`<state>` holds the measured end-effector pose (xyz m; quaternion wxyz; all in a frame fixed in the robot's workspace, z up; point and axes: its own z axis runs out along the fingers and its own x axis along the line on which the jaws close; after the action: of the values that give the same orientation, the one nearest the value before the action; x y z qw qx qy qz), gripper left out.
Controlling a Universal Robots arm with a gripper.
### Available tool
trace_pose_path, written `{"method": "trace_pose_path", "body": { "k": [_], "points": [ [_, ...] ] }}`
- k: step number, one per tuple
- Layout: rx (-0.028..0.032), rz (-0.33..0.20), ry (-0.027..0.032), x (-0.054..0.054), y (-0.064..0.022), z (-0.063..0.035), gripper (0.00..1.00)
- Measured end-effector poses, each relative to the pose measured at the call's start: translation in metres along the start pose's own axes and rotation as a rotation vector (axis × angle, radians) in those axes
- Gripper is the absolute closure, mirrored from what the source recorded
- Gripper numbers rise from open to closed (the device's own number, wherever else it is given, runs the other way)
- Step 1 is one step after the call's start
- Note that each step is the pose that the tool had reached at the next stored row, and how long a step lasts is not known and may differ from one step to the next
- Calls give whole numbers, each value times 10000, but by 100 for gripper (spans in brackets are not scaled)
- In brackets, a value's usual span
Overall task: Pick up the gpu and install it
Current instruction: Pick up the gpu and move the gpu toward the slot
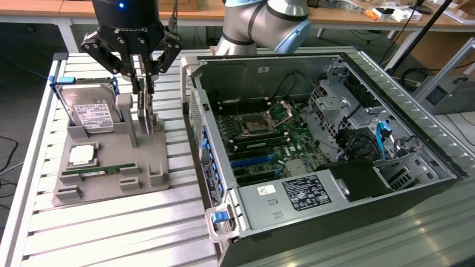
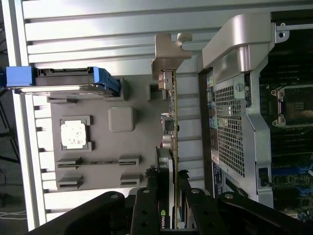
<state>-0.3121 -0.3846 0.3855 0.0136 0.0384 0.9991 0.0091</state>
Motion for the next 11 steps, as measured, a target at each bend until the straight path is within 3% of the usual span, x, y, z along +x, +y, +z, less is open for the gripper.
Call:
{"method": "trace_pose_path", "body": {
  "k": [11],
  "points": [
    [0, 0, 0, -1, 1, -32, 73]
  ]
}}
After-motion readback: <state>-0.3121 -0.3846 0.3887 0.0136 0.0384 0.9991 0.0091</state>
